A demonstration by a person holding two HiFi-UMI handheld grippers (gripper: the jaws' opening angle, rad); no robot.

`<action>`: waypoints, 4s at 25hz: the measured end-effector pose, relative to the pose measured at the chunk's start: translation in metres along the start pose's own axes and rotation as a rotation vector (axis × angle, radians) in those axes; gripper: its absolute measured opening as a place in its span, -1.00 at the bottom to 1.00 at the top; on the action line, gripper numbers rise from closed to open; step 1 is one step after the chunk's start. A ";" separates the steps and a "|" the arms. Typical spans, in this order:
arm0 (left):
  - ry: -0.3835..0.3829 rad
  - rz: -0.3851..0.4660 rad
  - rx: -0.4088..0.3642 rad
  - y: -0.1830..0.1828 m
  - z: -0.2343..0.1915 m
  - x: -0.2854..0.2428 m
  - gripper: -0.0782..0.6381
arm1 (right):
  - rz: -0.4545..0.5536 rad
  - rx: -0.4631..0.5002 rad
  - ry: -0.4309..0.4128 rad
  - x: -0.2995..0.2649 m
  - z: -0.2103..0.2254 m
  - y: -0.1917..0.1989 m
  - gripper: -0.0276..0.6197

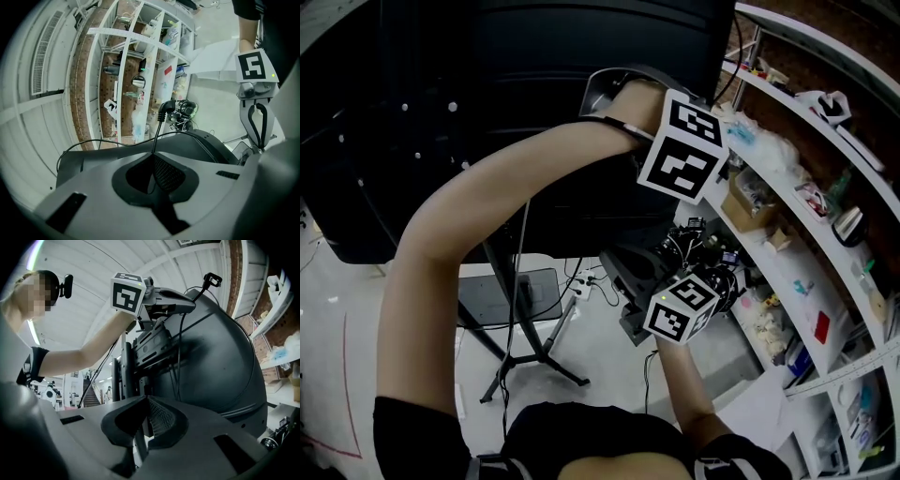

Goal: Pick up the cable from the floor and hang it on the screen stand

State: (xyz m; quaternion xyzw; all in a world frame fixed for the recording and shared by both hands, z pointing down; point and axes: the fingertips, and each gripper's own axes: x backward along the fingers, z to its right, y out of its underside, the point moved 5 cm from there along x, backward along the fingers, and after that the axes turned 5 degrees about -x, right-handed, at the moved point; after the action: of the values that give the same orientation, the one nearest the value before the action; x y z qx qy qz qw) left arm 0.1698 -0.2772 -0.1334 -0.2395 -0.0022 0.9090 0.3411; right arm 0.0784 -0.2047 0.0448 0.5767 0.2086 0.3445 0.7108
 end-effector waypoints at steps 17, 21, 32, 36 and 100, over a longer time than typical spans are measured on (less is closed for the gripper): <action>-0.029 -0.129 0.089 0.074 -0.072 0.013 -0.75 | -0.002 0.000 -0.081 -0.011 0.008 -0.045 -0.84; -0.079 -0.195 0.114 0.104 -0.076 0.038 -0.74 | -0.003 -0.025 -0.088 -0.015 0.011 -0.042 -0.84; -0.126 -0.294 0.159 0.157 -0.059 0.077 -0.74 | 0.004 -0.010 -0.098 -0.030 -0.002 -0.037 -0.84; -0.157 -0.344 0.103 0.170 -0.058 0.073 -0.74 | 0.007 0.000 -0.085 -0.032 -0.006 -0.033 -0.84; -0.465 -0.475 -0.528 0.129 0.141 0.182 -0.35 | 0.010 -0.139 -0.046 -0.039 -0.073 0.074 -0.84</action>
State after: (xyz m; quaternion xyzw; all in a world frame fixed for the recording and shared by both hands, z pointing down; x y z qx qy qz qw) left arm -0.0905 -0.2410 -0.1096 -0.1000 -0.3671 0.8032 0.4583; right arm -0.0167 -0.1765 0.0946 0.5346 0.1650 0.3486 0.7520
